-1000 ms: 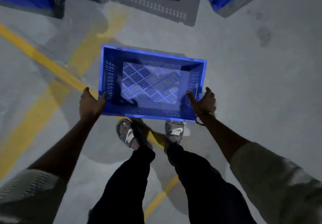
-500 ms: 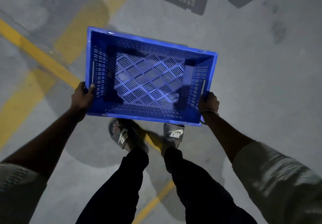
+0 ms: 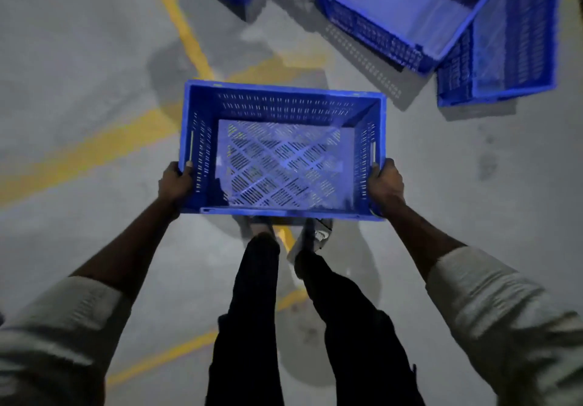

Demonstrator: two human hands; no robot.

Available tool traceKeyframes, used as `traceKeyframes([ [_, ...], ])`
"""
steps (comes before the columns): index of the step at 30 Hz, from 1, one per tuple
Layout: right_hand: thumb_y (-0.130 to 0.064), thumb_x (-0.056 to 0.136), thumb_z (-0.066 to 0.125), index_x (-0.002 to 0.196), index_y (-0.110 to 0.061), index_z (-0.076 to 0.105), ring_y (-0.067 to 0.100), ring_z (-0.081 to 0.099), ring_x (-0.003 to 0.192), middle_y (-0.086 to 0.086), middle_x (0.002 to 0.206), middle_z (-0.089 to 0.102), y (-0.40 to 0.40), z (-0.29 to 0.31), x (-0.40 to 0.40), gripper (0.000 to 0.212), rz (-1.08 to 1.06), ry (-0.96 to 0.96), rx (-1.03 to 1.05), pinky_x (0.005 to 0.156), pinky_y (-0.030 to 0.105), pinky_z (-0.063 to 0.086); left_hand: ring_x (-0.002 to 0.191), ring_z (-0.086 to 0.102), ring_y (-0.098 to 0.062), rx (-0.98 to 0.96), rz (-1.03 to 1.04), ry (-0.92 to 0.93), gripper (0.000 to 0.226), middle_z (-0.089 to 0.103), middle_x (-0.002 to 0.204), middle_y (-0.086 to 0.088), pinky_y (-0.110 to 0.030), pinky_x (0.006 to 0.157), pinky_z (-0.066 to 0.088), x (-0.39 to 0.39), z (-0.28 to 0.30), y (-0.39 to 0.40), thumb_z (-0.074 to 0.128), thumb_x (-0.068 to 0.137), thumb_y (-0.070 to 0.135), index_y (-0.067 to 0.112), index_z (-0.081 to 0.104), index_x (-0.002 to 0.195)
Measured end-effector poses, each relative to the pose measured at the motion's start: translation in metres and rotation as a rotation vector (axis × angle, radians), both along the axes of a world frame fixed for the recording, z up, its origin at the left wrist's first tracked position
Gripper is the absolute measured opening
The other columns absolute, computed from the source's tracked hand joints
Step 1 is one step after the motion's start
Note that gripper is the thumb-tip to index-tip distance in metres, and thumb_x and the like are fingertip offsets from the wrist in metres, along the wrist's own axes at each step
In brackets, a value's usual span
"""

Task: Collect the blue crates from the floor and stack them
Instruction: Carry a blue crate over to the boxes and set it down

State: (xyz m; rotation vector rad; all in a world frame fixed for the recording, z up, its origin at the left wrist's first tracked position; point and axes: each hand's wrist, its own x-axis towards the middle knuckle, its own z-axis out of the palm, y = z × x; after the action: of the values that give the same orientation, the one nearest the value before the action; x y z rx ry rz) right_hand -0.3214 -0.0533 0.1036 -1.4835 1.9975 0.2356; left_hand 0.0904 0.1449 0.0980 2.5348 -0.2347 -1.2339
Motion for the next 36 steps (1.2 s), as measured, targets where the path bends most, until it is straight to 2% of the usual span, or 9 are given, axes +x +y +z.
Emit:
traceKeyframes([
  [7, -0.017, 0.095, 0.053, 0.120, 0.003, 0.049, 0.050, 0.061, 0.103, 0.032, 0.116, 0.062, 0.007, 0.134, 0.115, 0.032, 0.435, -0.027, 0.024, 0.082, 0.048, 0.049, 0.105, 0.070, -0.040, -0.065, 0.507, 0.056, 0.066, 0.072, 0.115, -0.020, -0.057, 0.095, 0.057, 0.017, 0.101, 0.172, 0.052, 0.078, 0.076, 0.020, 0.063, 0.110],
  [12, -0.018, 0.096, 0.054, 0.110, -0.001, 0.049, 0.048, 0.062, 0.096, 0.030, 0.106, 0.061, 0.043, 0.199, 0.233, 0.022, 0.774, -0.037, 0.089, 0.073, 0.042, 0.043, 0.105, 0.070, -0.040, -0.125, 0.906, 0.065, 0.054, 0.069, 0.117, -0.025, -0.059, 0.092, 0.058, -0.009, 0.158, 0.294, 0.060, 0.097, 0.053, 0.005, 0.062, 0.122],
  [17, -0.019, 0.094, 0.055, 0.106, -0.004, 0.050, 0.046, 0.061, 0.098, 0.028, 0.107, 0.062, 0.115, 0.255, 0.382, 0.020, 1.098, -0.039, 0.083, 0.072, 0.040, 0.039, 0.091, 0.064, -0.032, -0.231, 1.281, 0.129, 0.026, 0.065, 0.096, -0.022, -0.045, 0.083, 0.053, -0.014, 0.217, 0.374, 0.058, 0.106, 0.025, -0.001, 0.062, 0.108],
  [21, -0.022, 0.090, 0.057, 0.104, -0.005, 0.051, 0.045, 0.061, 0.098, 0.027, 0.107, 0.063, 0.189, 0.287, 0.502, 0.023, 1.340, -0.072, 0.070, 0.069, 0.038, 0.036, 0.094, 0.062, -0.034, -0.263, 1.472, 0.154, 0.025, 0.063, 0.103, -0.025, -0.046, 0.083, 0.051, -0.007, 0.232, 0.438, 0.058, 0.106, 0.020, -0.004, 0.062, 0.110],
  [25, -0.025, 0.087, 0.054, 0.105, -0.005, 0.052, 0.047, 0.061, 0.102, 0.029, 0.109, 0.062, 0.271, 0.301, 0.602, 0.028, 1.478, -0.098, 0.094, 0.079, 0.042, 0.046, 0.105, 0.067, -0.041, -0.330, 1.751, 0.183, 0.054, 0.068, 0.115, -0.023, -0.054, 0.094, 0.056, -0.013, 0.196, 0.505, 0.080, 0.086, 0.043, 0.000, 0.066, 0.115],
  [27, -0.027, 0.086, 0.056, 0.109, -0.004, 0.054, 0.046, 0.061, 0.104, 0.029, 0.112, 0.063, 0.312, 0.299, 0.644, 0.033, 1.526, -0.109, 0.117, 0.083, 0.042, 0.047, 0.100, 0.065, -0.038, -0.415, 1.889, 0.157, 0.036, 0.066, 0.112, -0.021, -0.046, 0.089, 0.055, 0.001, 0.220, 0.516, 0.070, 0.097, 0.025, 0.000, 0.063, 0.122],
  [29, -0.023, 0.088, 0.059, 0.114, -0.004, 0.054, 0.045, 0.060, 0.107, 0.029, 0.115, 0.062, 0.350, 0.293, 0.681, 0.033, 1.579, -0.100, 0.135, 0.084, 0.041, 0.047, 0.085, 0.063, -0.035, -0.457, 1.979, 0.129, 0.019, 0.067, 0.102, -0.021, -0.044, 0.077, 0.053, 0.017, 0.233, 0.529, 0.062, 0.099, 0.006, -0.001, 0.061, 0.117],
  [33, -0.022, 0.088, 0.059, 0.119, -0.008, 0.054, 0.043, 0.061, 0.107, 0.026, 0.117, 0.064, 0.416, 0.260, 0.747, 0.035, 1.650, -0.093, 0.186, 0.085, 0.040, 0.047, 0.094, 0.069, -0.042, -0.517, 2.155, 0.147, 0.033, 0.068, 0.124, -0.033, -0.057, 0.090, 0.058, 0.032, 0.191, 0.576, 0.071, 0.085, 0.003, -0.004, 0.067, 0.117],
  [36, -0.020, 0.088, 0.058, 0.118, -0.010, 0.053, 0.041, 0.061, 0.100, 0.022, 0.109, 0.064, 0.458, 0.218, 0.796, 0.033, 1.697, -0.085, 0.231, 0.081, 0.037, 0.045, 0.102, 0.069, -0.047, -0.504, 2.249, 0.150, 0.043, 0.068, 0.125, -0.033, -0.064, 0.096, 0.054, 0.057, 0.163, 0.602, 0.075, 0.081, 0.004, -0.004, 0.067, 0.123],
])
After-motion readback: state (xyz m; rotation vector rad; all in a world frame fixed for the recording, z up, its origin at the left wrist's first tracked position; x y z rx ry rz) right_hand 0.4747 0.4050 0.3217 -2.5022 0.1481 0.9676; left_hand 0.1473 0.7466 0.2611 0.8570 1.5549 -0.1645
